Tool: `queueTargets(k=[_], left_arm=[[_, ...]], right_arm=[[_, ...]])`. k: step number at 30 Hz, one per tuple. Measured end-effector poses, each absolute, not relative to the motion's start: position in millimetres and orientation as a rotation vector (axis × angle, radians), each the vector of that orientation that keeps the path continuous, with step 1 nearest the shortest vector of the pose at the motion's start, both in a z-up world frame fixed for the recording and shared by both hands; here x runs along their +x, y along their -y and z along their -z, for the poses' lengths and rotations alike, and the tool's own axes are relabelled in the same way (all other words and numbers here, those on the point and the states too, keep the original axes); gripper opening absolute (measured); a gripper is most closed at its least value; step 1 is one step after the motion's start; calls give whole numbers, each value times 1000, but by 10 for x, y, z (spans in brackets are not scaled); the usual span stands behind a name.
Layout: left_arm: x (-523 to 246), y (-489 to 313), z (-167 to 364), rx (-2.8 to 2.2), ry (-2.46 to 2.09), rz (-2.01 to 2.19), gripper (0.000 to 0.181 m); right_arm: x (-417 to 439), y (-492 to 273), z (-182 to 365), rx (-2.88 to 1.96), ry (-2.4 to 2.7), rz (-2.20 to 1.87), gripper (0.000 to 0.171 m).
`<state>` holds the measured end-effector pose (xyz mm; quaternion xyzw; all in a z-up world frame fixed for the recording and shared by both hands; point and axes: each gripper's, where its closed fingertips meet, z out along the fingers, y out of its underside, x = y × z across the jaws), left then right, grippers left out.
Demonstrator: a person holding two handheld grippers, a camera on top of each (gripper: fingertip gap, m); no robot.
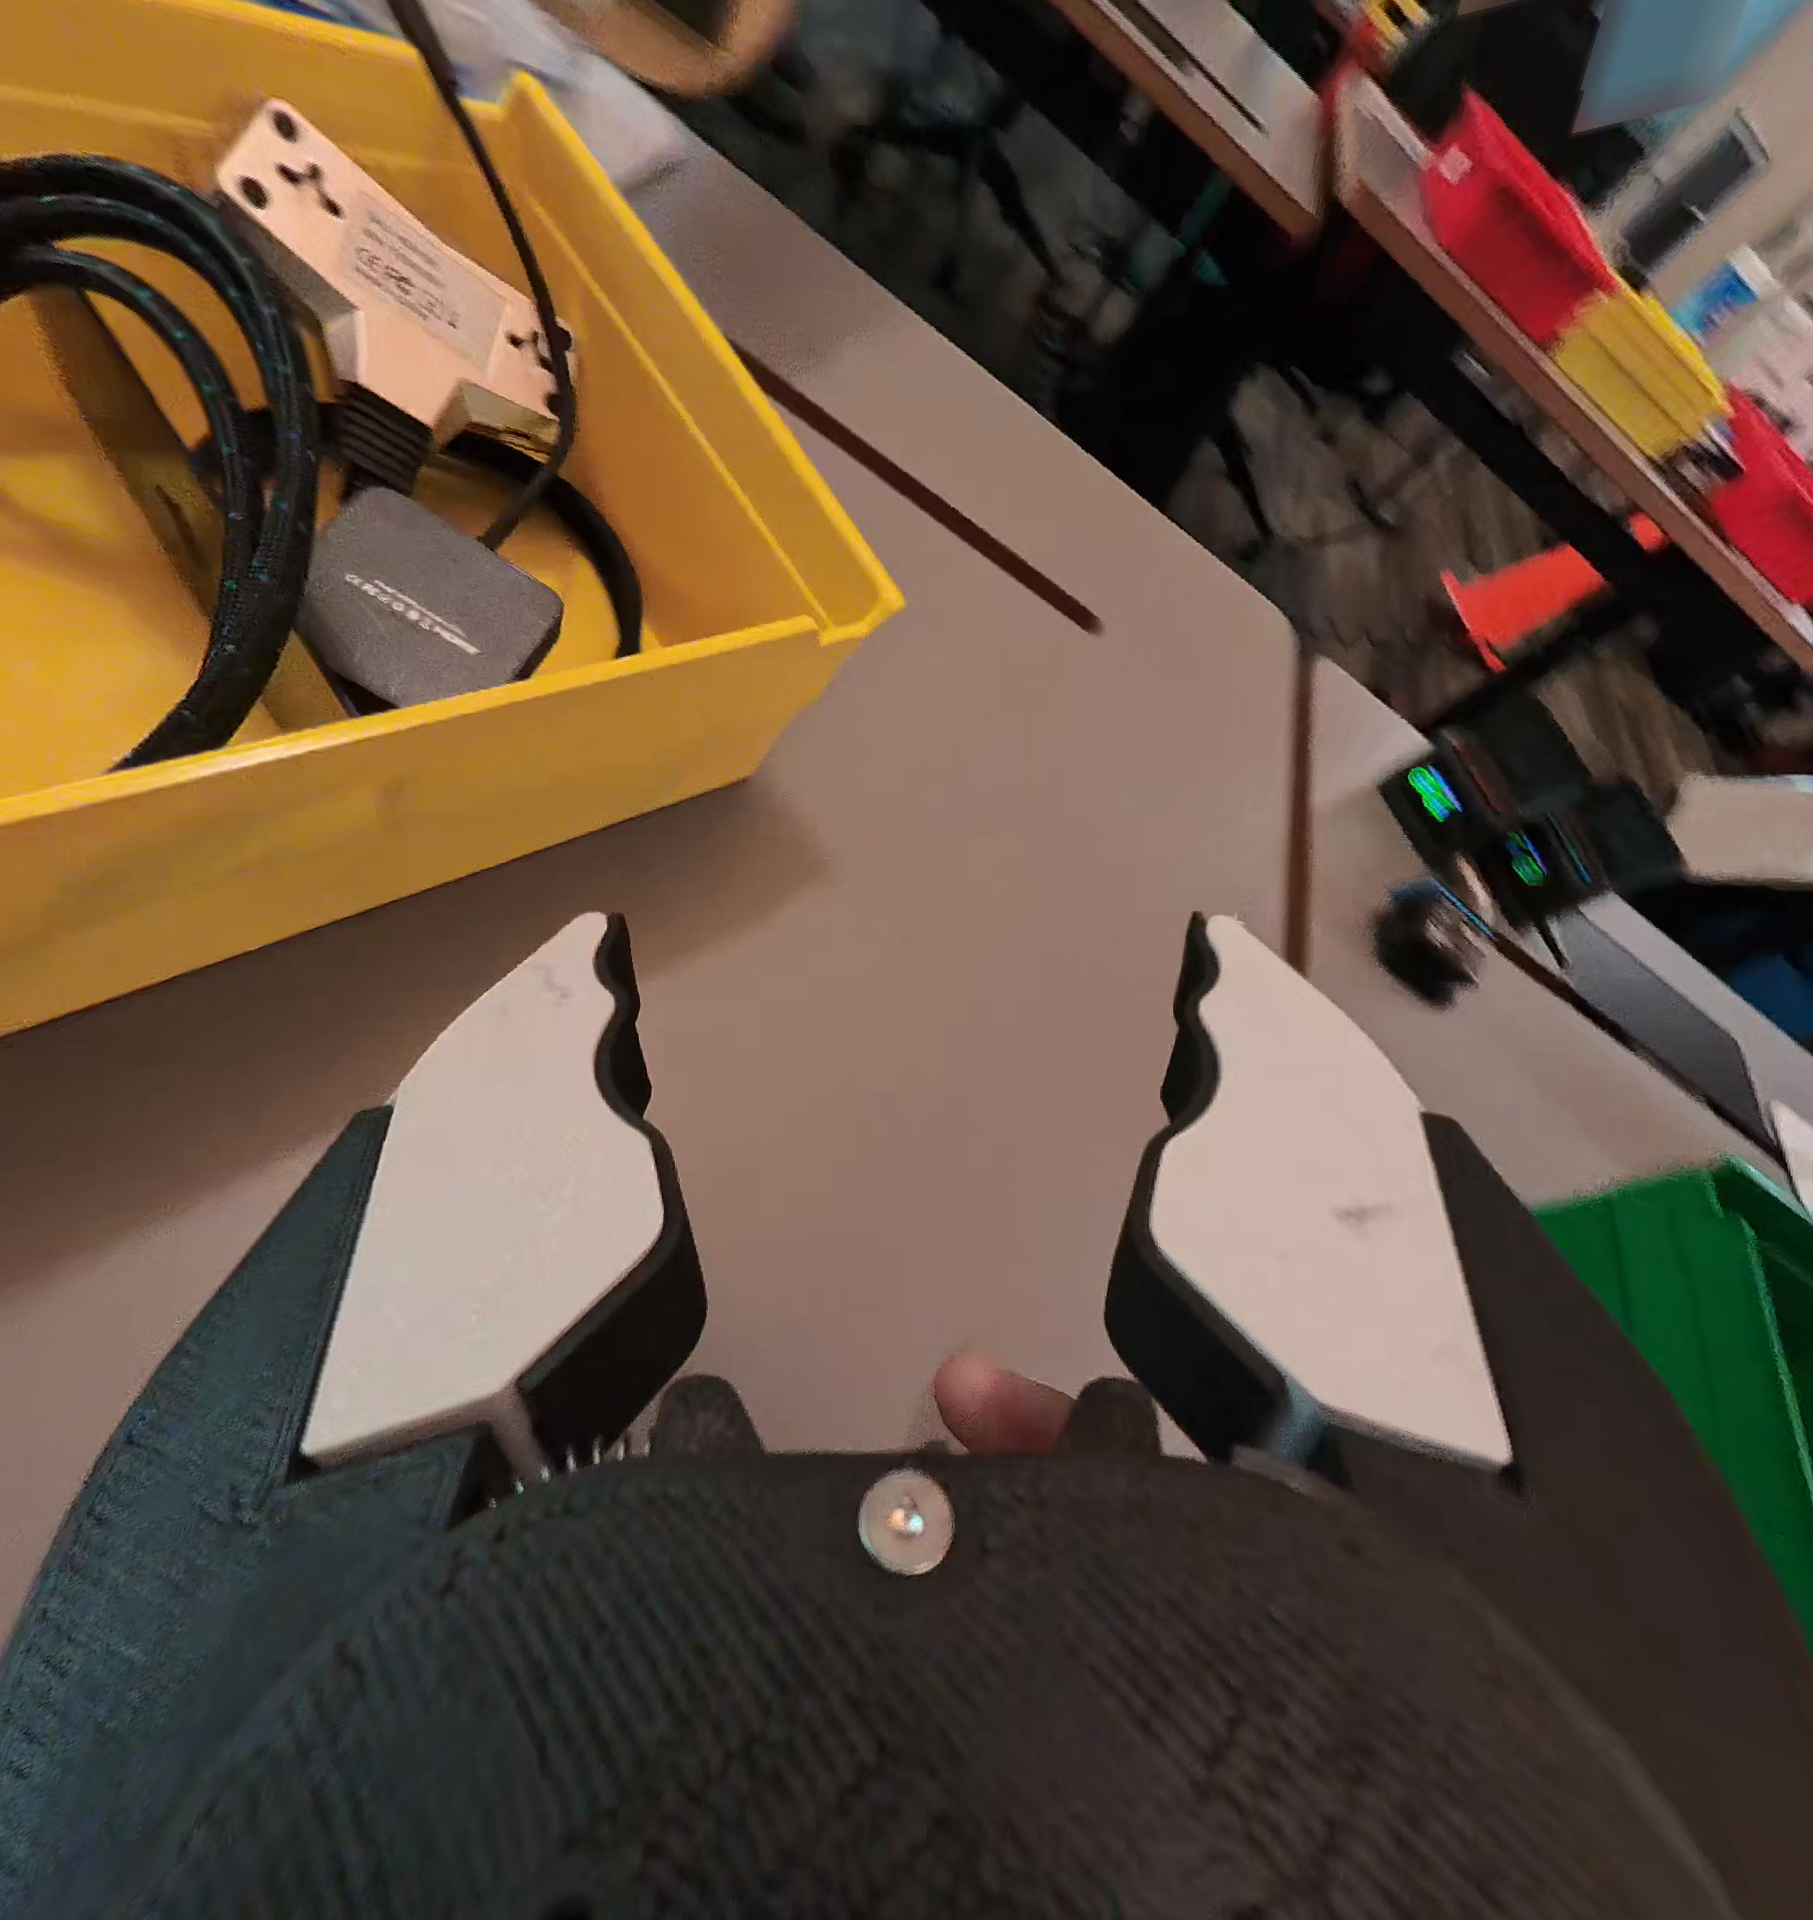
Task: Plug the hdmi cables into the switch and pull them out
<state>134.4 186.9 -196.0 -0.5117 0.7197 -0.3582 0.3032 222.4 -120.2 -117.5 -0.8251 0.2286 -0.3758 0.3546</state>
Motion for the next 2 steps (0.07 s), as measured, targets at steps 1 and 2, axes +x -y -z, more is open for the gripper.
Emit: queueTargets(k=[1,2], left_arm=[[1170,-2030,1958,-1386,-1878,957,7],[1000,-2188,1955,-1422,-1841,968,7]], right_arm=[[2111,990,1174,-2149,-515,928,99],[1972,754,1174,-2161,-424,876,99]])
